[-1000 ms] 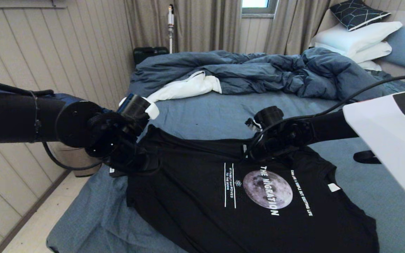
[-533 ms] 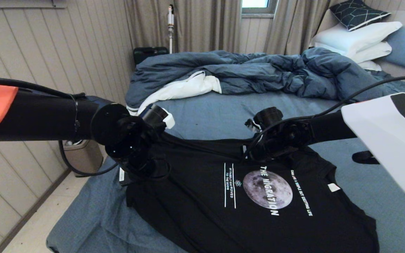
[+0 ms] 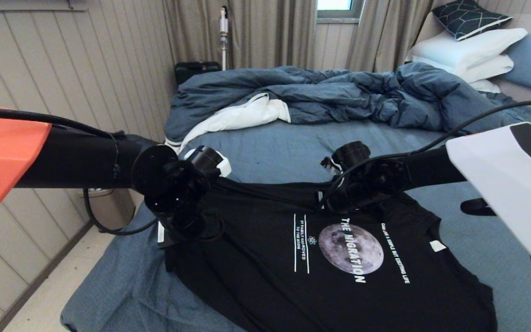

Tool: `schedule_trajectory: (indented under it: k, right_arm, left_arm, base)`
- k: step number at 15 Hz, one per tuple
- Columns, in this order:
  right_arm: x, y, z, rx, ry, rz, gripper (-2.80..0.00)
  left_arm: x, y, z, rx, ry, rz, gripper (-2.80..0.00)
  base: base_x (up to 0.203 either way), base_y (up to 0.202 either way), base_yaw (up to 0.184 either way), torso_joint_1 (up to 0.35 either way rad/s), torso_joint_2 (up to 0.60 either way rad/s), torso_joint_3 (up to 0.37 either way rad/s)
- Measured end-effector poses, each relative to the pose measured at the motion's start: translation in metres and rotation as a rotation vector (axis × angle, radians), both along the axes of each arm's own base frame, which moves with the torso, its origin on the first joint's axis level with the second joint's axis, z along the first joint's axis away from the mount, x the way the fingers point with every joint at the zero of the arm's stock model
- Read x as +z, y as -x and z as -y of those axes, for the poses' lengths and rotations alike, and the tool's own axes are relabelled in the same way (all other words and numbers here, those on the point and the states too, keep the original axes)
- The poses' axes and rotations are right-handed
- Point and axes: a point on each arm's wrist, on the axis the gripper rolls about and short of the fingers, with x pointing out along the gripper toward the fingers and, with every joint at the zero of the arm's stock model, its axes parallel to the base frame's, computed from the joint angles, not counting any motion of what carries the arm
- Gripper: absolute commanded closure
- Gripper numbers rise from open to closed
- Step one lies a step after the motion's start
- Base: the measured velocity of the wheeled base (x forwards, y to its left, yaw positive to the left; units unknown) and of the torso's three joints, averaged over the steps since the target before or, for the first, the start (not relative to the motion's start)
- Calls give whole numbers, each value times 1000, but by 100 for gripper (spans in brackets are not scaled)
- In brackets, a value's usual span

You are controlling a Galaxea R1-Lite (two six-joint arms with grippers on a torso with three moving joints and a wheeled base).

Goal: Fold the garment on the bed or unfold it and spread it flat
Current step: Unford the black T-shirt

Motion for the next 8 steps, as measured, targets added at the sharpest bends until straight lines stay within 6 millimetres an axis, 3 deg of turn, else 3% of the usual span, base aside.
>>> schedule_trajectory:
  k: [8]
  right_arm:
    - [-2,-1,0,-1,0,-2,0]
  left_arm:
    - [-12,-2,-14,38,-30,-40,0]
  base:
    - [0,0,0,0,0,0]
